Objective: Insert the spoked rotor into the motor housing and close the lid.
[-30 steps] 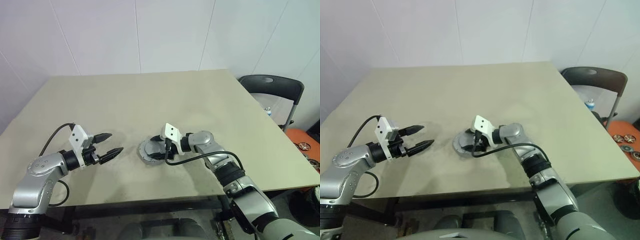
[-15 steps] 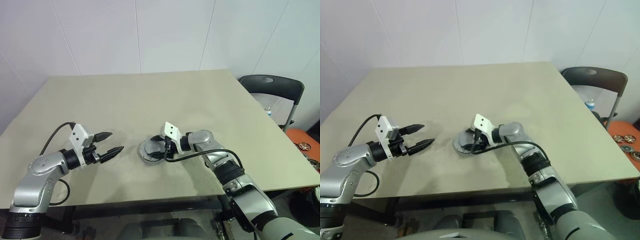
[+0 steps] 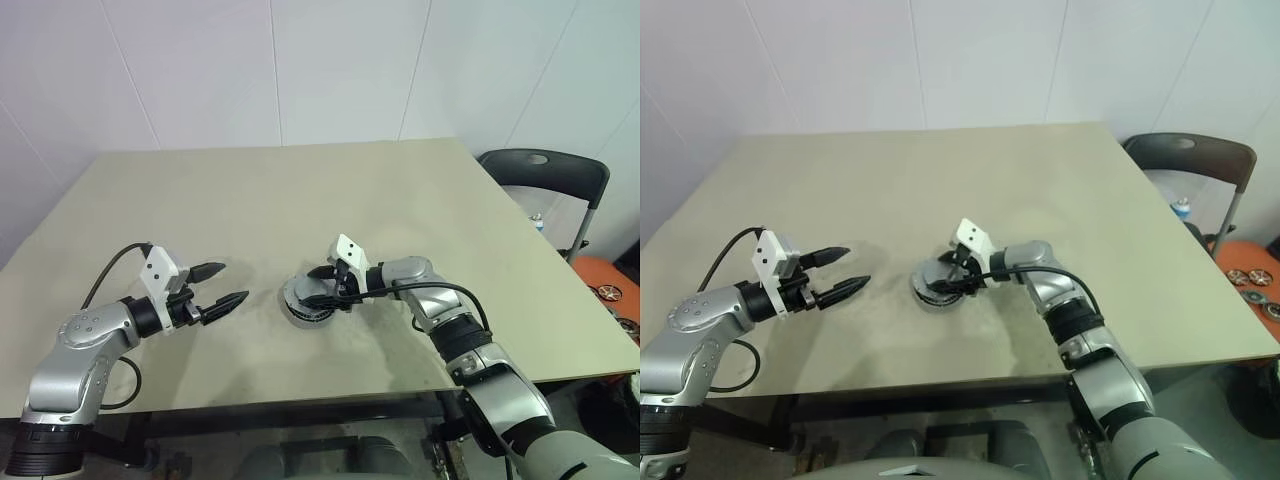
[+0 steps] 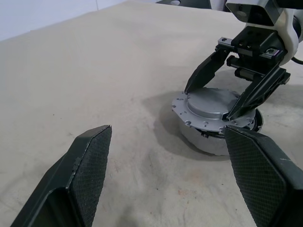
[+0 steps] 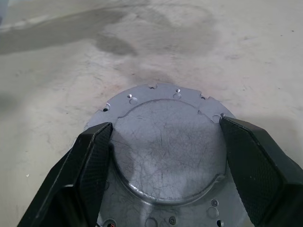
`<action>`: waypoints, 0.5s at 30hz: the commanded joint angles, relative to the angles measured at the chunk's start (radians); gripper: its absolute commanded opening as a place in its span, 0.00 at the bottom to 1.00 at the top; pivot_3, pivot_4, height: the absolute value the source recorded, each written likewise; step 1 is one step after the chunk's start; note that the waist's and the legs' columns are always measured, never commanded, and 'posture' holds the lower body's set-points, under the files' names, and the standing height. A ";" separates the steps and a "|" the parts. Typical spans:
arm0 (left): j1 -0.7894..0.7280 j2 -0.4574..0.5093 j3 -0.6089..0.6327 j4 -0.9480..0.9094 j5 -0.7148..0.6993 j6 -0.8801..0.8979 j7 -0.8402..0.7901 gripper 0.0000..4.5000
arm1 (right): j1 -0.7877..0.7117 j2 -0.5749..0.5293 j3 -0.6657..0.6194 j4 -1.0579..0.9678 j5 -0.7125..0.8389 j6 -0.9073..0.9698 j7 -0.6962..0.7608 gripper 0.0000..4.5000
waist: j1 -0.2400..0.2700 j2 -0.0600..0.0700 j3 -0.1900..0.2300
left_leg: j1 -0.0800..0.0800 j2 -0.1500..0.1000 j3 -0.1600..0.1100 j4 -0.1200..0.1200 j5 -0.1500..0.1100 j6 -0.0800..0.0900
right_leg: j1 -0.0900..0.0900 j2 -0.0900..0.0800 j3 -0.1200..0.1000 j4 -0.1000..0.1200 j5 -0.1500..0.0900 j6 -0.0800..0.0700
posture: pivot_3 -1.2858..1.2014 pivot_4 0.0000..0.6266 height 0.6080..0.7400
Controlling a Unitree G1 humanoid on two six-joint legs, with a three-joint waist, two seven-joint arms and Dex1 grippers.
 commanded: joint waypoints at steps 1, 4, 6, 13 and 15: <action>-0.012 0.001 0.014 -0.007 -0.001 -0.020 0.000 0.89 | -0.030 -0.019 -0.023 -0.002 0.012 -0.008 0.021 0.72 | 0.000 0.000 0.000 | 0.000 0.000 0.000 0.000 0.000 0.000 | 0.000 0.000 0.000 0.000 0.000 0.000 | 0.52 0.00 1.00; -0.011 0.002 0.015 -0.006 0.000 -0.023 -0.001 0.89 | -0.030 -0.019 -0.024 -0.019 0.029 0.005 0.055 0.72 | 0.000 0.000 0.000 | 0.000 0.000 0.000 0.000 0.000 0.000 | 0.000 0.000 0.000 0.000 0.000 0.000 | 0.52 0.00 1.00; -0.010 0.001 0.016 -0.007 0.000 -0.024 -0.001 0.89 | -0.034 -0.016 -0.035 -0.039 0.059 0.044 0.080 0.72 | 0.000 0.000 0.000 | 0.000 0.000 0.000 0.000 0.000 0.000 | 0.000 0.000 0.000 0.000 0.000 0.000 | 0.52 0.00 1.00; -0.004 0.000 0.016 -0.013 -0.001 -0.026 0.002 0.89 | 0.005 -0.042 0.022 -0.121 0.031 -0.071 0.143 0.72 | -0.002 0.000 0.000 | -0.001 0.000 0.000 -0.001 0.000 0.000 | -0.001 0.000 0.000 0.000 0.000 0.000 | 0.52 0.00 1.00; -0.002 -0.001 0.017 -0.017 -0.002 -0.024 0.004 0.89 | 0.015 -0.043 0.038 -0.120 0.007 -0.128 0.133 0.72 | -0.002 0.000 0.000 | 0.000 0.000 0.000 -0.001 0.000 0.000 | -0.001 0.000 0.000 0.000 0.000 0.000 | 0.52 0.00 1.00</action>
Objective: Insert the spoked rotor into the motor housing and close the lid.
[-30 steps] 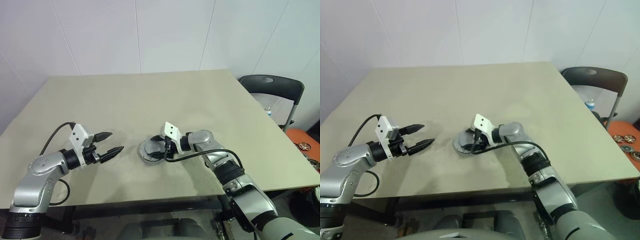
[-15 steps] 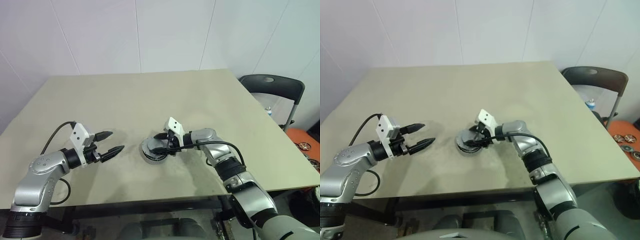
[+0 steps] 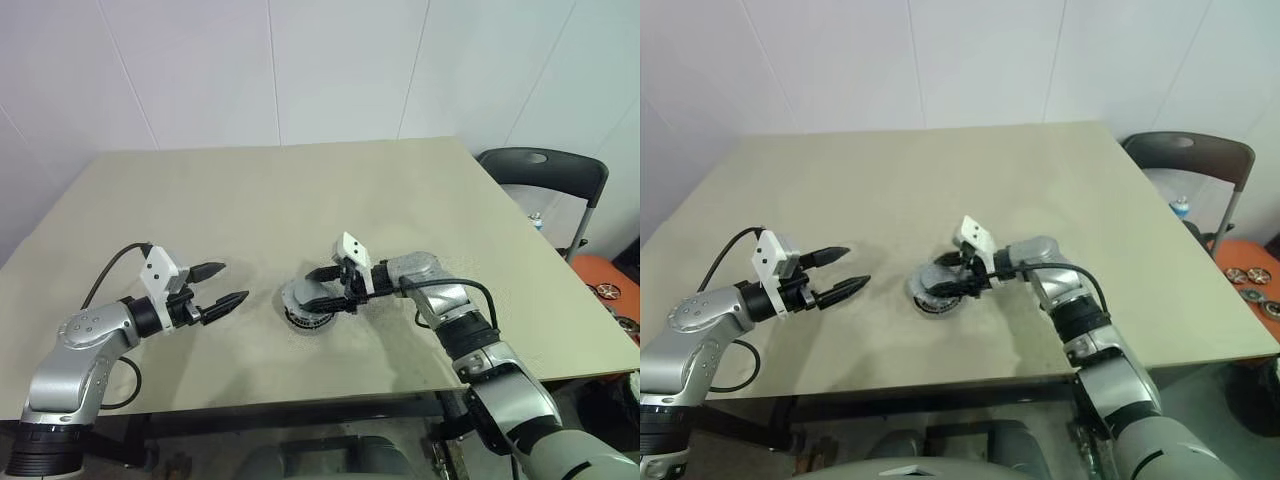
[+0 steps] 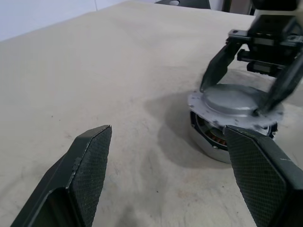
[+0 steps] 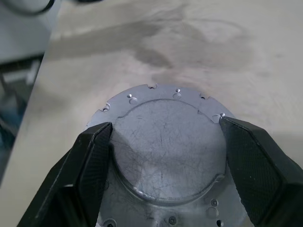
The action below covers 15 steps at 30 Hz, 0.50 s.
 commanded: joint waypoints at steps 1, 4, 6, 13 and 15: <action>-0.003 0.000 0.017 -0.018 -0.002 -0.020 0.004 0.89 | 0.000 -0.001 0.021 -0.035 -0.031 -0.113 -0.004 0.72 | -0.001 0.000 0.000 | 0.000 0.000 0.000 0.000 0.000 0.000 | 0.000 0.000 0.000 0.000 0.000 0.000 | 0.52 0.00 1.00; 0.002 0.000 0.019 -0.025 -0.004 -0.017 0.006 0.89 | -0.007 0.009 0.020 0.001 -0.051 -0.160 -0.033 0.72 | -0.004 0.000 0.000 | 0.000 0.000 0.000 0.000 0.000 0.000 | 0.000 0.001 0.000 0.001 0.000 0.000 | 0.52 0.00 1.00; 0.007 0.000 0.021 -0.031 -0.006 -0.015 0.008 0.89 | -0.017 0.015 0.013 0.030 -0.059 -0.173 -0.050 0.72 | -0.004 0.000 0.000 | 0.000 0.000 0.000 0.000 0.000 0.000 | 0.000 0.001 0.000 0.001 0.000 0.000 | 0.52 0.00 1.00; 0.019 0.003 0.023 -0.045 -0.011 -0.009 0.015 0.89 | -0.029 0.011 0.015 0.082 -0.076 -0.199 -0.051 0.72 | -0.002 0.000 0.000 | 0.000 0.000 0.000 0.000 0.000 0.000 | 0.000 0.000 0.000 0.001 0.000 0.000 | 0.52 0.00 1.00; 0.017 0.004 0.023 -0.048 -0.013 -0.005 0.015 0.89 | -0.018 -0.005 0.026 0.061 -0.066 -0.171 -0.005 0.72 | 0.000 0.000 0.000 | 0.000 0.000 0.000 0.000 0.000 0.000 | 0.000 0.000 0.000 0.001 0.000 0.000 | 0.52 0.00 1.00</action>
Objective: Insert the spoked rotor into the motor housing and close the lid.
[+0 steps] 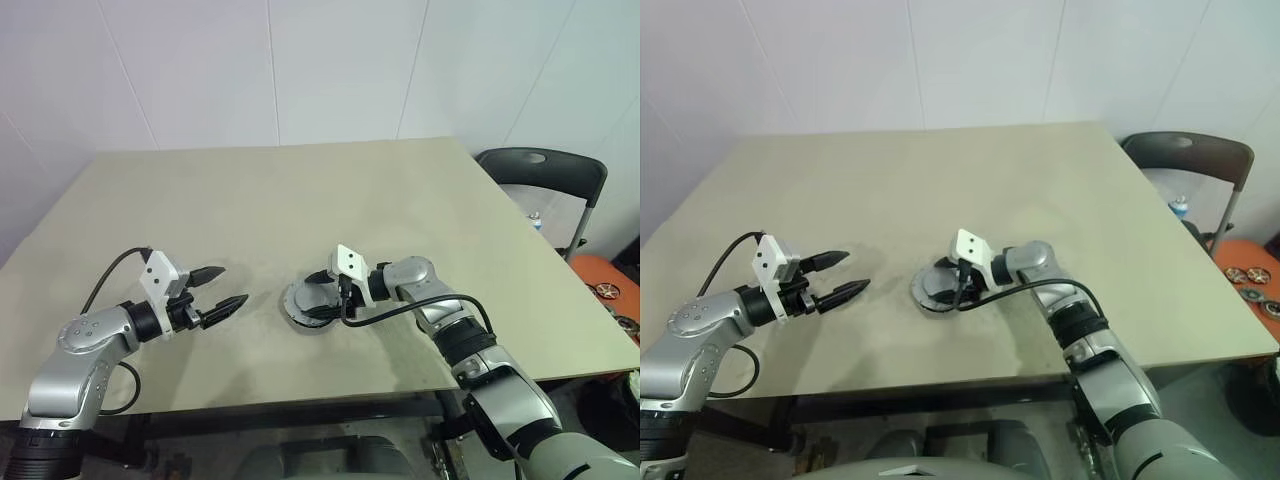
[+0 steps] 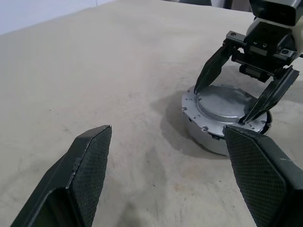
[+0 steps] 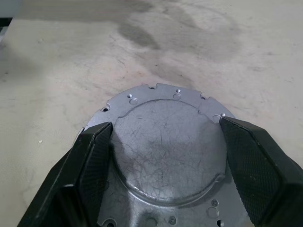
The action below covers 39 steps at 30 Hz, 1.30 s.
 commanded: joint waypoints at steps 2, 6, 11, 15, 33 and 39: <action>-0.011 0.005 0.021 -0.034 -0.012 -0.004 0.004 0.89 | -0.010 -0.025 0.006 -0.050 0.022 0.038 0.081 0.72 | 0.001 0.000 0.000 | 0.000 0.000 0.000 0.000 0.000 0.000 | 0.000 0.000 0.000 0.000 0.000 0.000 | 0.52 0.00 1.00; -0.019 0.006 0.017 -0.034 -0.013 0.000 0.004 0.89 | -0.024 -0.018 -0.028 -0.061 0.066 0.109 0.102 0.72 | 0.001 0.000 0.000 | 0.000 0.000 0.000 0.000 0.000 0.000 | 0.000 0.000 0.000 0.000 0.000 0.000 | 0.52 0.00 1.00; -0.025 0.006 0.014 -0.033 -0.012 0.001 0.004 0.89 | -0.020 -0.025 -0.010 -0.053 0.032 0.034 0.093 0.72 | 0.001 0.000 0.000 | 0.000 0.000 0.000 0.000 0.000 0.000 | 0.000 0.000 0.000 0.000 0.000 0.000 | 0.52 0.00 1.00; -0.025 0.004 0.015 -0.030 -0.011 -0.001 0.004 0.89 | -0.010 -0.019 0.000 -0.058 0.016 0.011 0.073 0.72 | 0.000 0.000 0.000 | 0.000 0.000 0.000 0.000 0.000 0.000 | 0.000 0.000 0.000 0.000 0.000 0.000 | 0.52 0.00 1.00; -0.014 0.001 0.013 -0.031 -0.014 -0.004 0.005 0.89 | -0.012 0.012 -0.012 -0.055 0.021 0.111 0.020 0.72 | -0.001 0.000 0.000 | 0.001 0.000 0.000 0.000 0.000 0.000 | 0.001 0.000 0.000 0.001 0.000 0.000 | 0.52 0.00 1.00; -0.013 -0.002 0.012 -0.027 -0.012 -0.009 0.005 0.89 | 0.009 -0.004 0.009 -0.069 -0.007 0.070 0.026 0.72 | -0.002 0.000 0.000 | 0.001 0.000 0.000 0.001 0.000 0.000 | 0.001 0.001 0.000 0.001 0.000 0.000 | 0.52 0.00 1.00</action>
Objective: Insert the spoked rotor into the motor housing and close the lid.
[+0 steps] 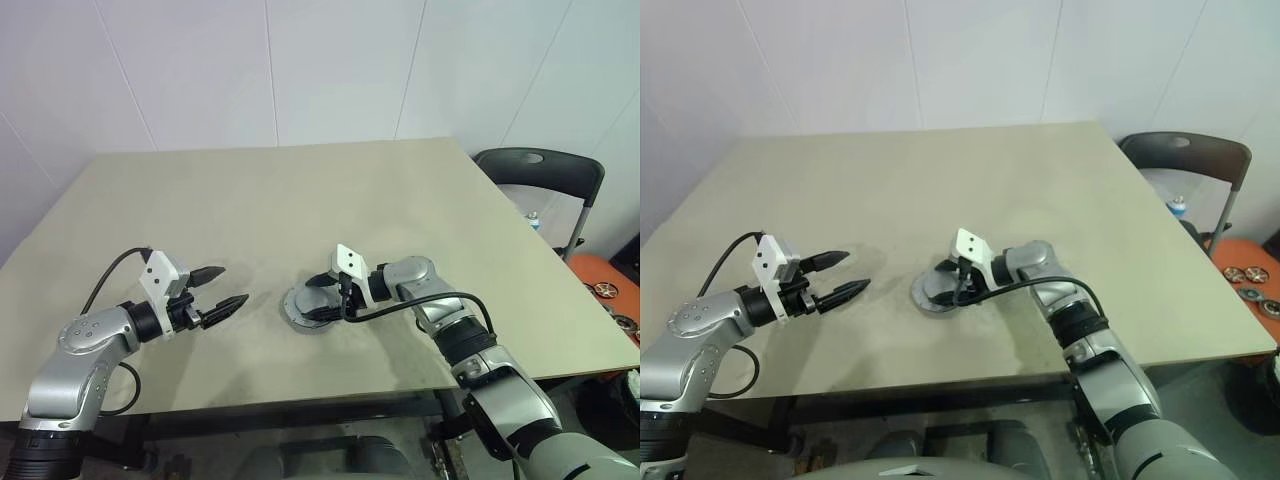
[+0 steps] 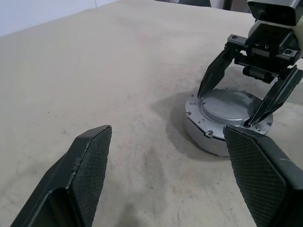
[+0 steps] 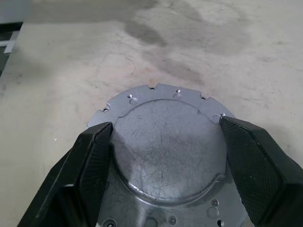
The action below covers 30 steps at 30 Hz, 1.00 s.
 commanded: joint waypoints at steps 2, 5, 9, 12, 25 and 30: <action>-0.014 -0.002 0.012 -0.020 -0.008 -0.014 -0.001 0.89 | 0.005 -0.004 0.012 -0.024 -0.013 -0.033 -0.001 0.72 | 0.000 0.000 0.000 | 0.000 0.000 0.000 0.000 0.000 0.000 | 0.000 0.000 0.000 0.000 0.000 0.000 | 0.52 0.00 1.00; -0.014 -0.003 0.011 -0.017 -0.007 -0.016 -0.003 0.89 | 0.004 0.000 0.012 -0.009 -0.025 -0.054 -0.018 0.72 | 0.000 0.000 0.000 | 0.000 0.000 0.000 0.000 0.000 0.000 | 0.000 0.000 0.000 0.000 0.000 0.000 | 0.52 0.00 1.00; -0.015 -0.004 0.012 -0.010 -0.006 -0.020 -0.006 0.89 | 0.009 0.009 0.013 0.007 -0.031 -0.056 -0.035 0.72 | -0.001 0.000 0.000 | 0.000 0.000 0.000 0.000 0.000 0.000 | 0.000 0.000 0.000 0.000 0.000 0.000 | 0.52 0.00 1.00; -0.014 -0.005 0.013 -0.006 -0.005 -0.022 -0.009 0.89 | 0.015 0.007 0.017 0.012 -0.038 -0.056 -0.040 0.72 | -0.002 0.000 0.000 | 0.001 0.000 0.000 0.000 0.000 0.000 | 0.001 0.000 0.000 0.000 0.000 0.000 | 0.52 0.00 1.00; -0.015 -0.008 0.011 -0.002 -0.003 -0.025 -0.017 0.89 | 0.016 -0.010 0.037 0.077 -0.058 -0.041 -0.020 0.72 | 0.000 -0.001 -0.001 | 0.003 0.000 0.000 0.000 0.000 0.000 | 0.003 0.001 0.000 0.000 0.000 0.000 | 0.52 0.00 1.00; -0.014 -0.010 0.012 -0.003 -0.001 -0.027 -0.015 0.89 | 0.010 -0.003 0.038 0.116 -0.060 -0.032 -0.024 0.72 | 0.000 -0.001 -0.001 | 0.011 0.000 0.000 0.000 0.000 0.000 | 0.010 0.001 0.000 0.000 -0.002 -0.003 | 0.52 0.00 1.00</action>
